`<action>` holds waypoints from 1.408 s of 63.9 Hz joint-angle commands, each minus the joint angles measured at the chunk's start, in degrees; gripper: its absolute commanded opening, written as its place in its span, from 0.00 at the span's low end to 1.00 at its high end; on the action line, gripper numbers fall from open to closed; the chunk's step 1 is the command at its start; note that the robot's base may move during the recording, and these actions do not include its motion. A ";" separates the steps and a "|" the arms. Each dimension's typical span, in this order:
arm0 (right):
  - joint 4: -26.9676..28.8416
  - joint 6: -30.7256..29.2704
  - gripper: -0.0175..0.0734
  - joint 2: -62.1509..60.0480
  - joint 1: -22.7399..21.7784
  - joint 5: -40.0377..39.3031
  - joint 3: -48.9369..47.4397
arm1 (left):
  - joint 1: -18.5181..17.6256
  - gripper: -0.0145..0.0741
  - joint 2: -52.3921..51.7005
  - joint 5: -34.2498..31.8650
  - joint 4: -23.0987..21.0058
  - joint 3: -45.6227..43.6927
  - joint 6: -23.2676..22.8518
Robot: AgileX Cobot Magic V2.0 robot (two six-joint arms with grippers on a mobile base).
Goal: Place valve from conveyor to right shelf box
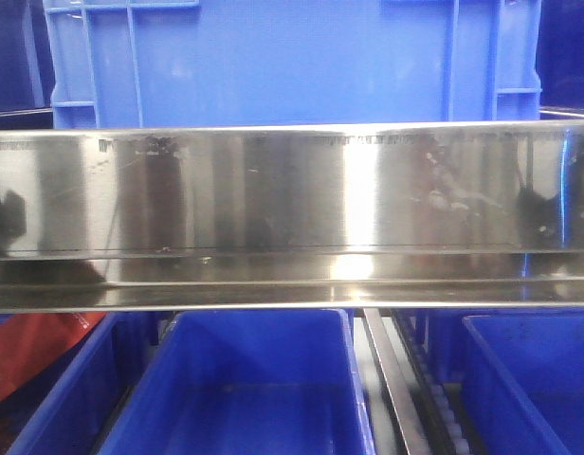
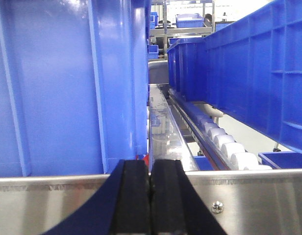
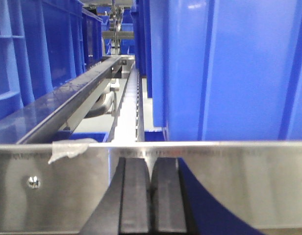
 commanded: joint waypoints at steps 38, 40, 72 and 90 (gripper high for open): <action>-0.54 -0.96 0.02 -0.17 -0.34 -3.89 0.11 | 0.16 0.04 -0.26 -0.99 -0.37 -0.08 -0.24; -0.54 -0.96 0.02 -0.17 -0.34 -3.89 0.11 | 0.16 0.04 -0.26 -0.99 -0.37 -0.08 -0.24; -0.54 -0.96 0.02 -0.17 -0.34 -3.89 0.11 | 0.16 0.04 -0.26 -0.99 -0.37 -0.08 -0.24; -0.54 -0.96 0.02 -0.17 -0.34 -3.89 0.11 | 0.16 0.04 -0.26 -0.99 -0.37 -0.08 -0.24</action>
